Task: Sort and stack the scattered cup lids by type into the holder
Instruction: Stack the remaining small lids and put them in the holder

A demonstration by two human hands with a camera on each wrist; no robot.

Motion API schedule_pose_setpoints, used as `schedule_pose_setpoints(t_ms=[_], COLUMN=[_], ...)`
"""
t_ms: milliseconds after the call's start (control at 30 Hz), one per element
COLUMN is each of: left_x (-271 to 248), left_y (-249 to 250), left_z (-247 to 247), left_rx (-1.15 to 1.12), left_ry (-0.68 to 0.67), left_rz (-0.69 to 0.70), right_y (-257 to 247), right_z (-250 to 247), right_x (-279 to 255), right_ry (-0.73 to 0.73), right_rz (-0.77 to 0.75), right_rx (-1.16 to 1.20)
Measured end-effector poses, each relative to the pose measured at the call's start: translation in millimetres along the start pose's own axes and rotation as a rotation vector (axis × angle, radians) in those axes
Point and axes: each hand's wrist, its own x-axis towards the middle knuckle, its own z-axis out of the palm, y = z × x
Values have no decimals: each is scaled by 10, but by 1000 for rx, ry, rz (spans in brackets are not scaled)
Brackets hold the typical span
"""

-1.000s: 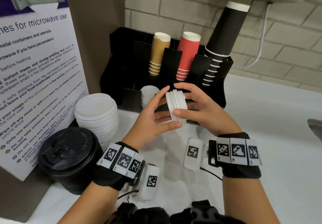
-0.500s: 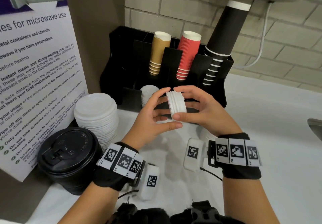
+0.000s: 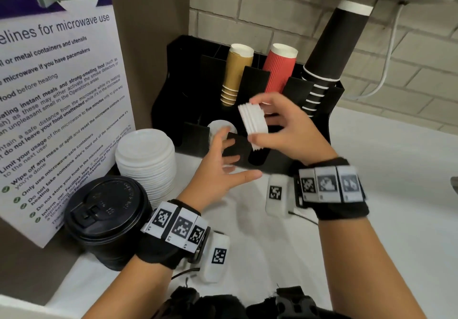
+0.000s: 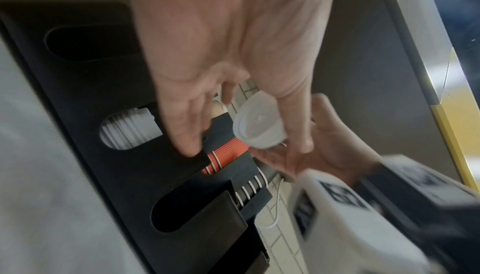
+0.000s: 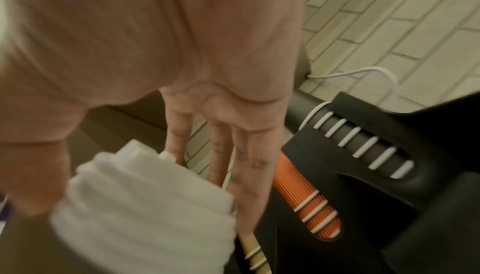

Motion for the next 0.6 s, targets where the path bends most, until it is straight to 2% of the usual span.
schedule_pose_setpoints(t_ms=[100, 200, 333, 600], left_x=[18, 38, 52, 44], left_y=[-76, -141, -134, -155], left_z=[3, -10, -39, -24], left_rx=[178, 254, 270, 273], left_ry=[-64, -165, -195, -192], left_rz=[-136, -226, -254, -260], right_y=[-11, 39, 183, 417], right_z=[31, 185, 468, 667], right_x=[402, 781, 1046, 1081], right_ry=[29, -132, -319, -412], right_rz=[-39, -37, -7, 17], right_rx=[-168, -472, -729, -847])
